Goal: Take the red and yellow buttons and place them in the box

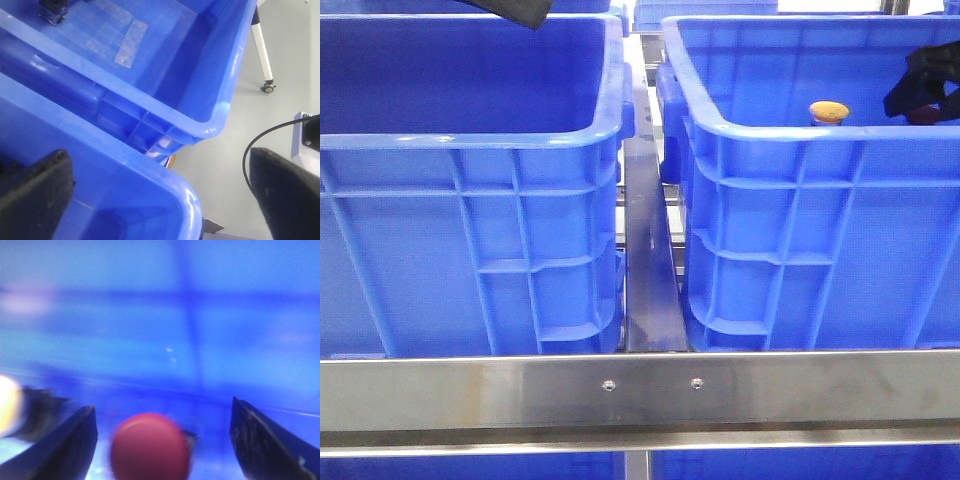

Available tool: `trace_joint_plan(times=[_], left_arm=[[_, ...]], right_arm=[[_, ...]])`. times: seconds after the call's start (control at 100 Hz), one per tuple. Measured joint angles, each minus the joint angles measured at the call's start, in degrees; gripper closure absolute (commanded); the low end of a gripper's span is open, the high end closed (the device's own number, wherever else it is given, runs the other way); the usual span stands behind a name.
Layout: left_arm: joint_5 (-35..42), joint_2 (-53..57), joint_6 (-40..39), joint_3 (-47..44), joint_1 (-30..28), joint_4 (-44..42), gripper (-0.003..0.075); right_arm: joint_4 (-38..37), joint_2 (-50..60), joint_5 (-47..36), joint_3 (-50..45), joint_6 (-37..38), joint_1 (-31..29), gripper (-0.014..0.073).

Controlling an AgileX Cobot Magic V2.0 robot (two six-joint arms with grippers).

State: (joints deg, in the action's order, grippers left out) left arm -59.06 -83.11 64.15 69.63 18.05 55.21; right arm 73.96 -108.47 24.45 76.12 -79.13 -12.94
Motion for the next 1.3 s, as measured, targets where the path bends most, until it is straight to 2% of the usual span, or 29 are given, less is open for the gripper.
trace_joint_plan(times=[0.13,0.22,0.29,0.37,0.46,0.48,0.68,0.86,1.3], left_arm=[[0.0,0.0,0.0,0.0,0.0,0.0,0.0077],[1.1,0.0,-1.2,0.0,0.0,-0.4,0.0158],[2.9,0.0,-3.3,0.0,0.0,-1.8,0.0276],[4.6,0.0,-5.9,0.0,0.0,-4.2,0.0474],[5.5,0.0,-8.5,-0.2,0.0,-6.8,0.071],[5.6,0.0,-8.8,-0.3,0.0,-7.3,0.0738],[6.5,0.4,-12.4,-3.5,0.0,-9.0,0.074],[11.5,4.0,-13.1,-7.9,0.0,-9.2,0.074],[21.7,26.4,-12.9,-23.4,0.0,-9.2,0.074]], right_arm=[[0.0,3.7,0.0,-3.4,0.0,0.0,0.0187],[0.0,6.8,0.0,-5.9,-0.2,0.0,0.0351],[0.0,9.6,0.0,-7.7,-0.2,0.0,0.0503],[0.0,13.2,1.0,-9.7,-0.3,0.0,0.0666],[0.0,17.7,3.0,-12.3,-0.3,0.0,0.065],[0.0,18.8,3.5,-13.1,-0.3,0.0,0.065],[0.1,30.2,6.3,-21.6,-0.3,0.0,0.065],[1.1,41.5,8.9,-28.8,-0.3,0.0,0.065],[3.2,67.1,14.4,-45.6,-0.7,0.0,0.065]])
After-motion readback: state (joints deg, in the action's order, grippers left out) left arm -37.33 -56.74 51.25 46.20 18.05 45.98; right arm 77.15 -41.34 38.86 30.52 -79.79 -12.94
